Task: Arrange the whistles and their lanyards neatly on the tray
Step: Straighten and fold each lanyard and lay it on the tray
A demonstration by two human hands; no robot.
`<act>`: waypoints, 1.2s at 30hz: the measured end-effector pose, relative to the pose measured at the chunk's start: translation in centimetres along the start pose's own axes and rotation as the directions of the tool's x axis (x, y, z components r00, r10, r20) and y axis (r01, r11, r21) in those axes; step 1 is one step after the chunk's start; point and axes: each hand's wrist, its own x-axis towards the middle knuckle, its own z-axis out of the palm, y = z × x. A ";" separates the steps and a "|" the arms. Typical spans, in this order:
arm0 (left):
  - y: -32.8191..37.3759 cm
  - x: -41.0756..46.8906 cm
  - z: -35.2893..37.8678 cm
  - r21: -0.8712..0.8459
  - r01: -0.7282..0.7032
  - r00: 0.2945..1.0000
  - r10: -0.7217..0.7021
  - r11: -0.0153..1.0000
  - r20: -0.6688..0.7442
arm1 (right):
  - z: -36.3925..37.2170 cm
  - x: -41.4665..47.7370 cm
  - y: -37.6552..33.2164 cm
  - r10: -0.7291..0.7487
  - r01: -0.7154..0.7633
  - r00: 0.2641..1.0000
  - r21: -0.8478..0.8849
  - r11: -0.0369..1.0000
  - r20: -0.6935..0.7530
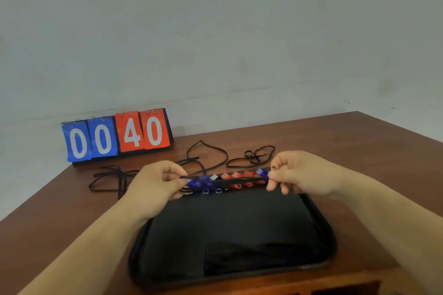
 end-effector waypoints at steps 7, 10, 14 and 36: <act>-1.5 -4.8 2.4 0.234 -0.031 0.980 -0.017 0.972 0.200 | 0.7 -4.8 0.8 0.050 -0.017 0.994 -0.325 0.946 0.094; -1.0 -5.7 3.0 0.346 -0.096 0.973 0.014 0.933 0.231 | 0.9 -5.8 1.3 0.048 0.010 0.992 -0.455 0.891 0.115; -0.1 -6.3 3.4 0.415 -0.134 0.962 0.018 0.900 0.271 | 0.8 -6.8 1.5 0.051 0.018 0.992 -0.541 0.841 0.113; 0.3 -6.2 4.6 0.513 -0.174 0.955 0.018 0.841 0.296 | 0.0 -6.1 1.9 0.114 -0.076 0.993 -0.681 0.728 0.010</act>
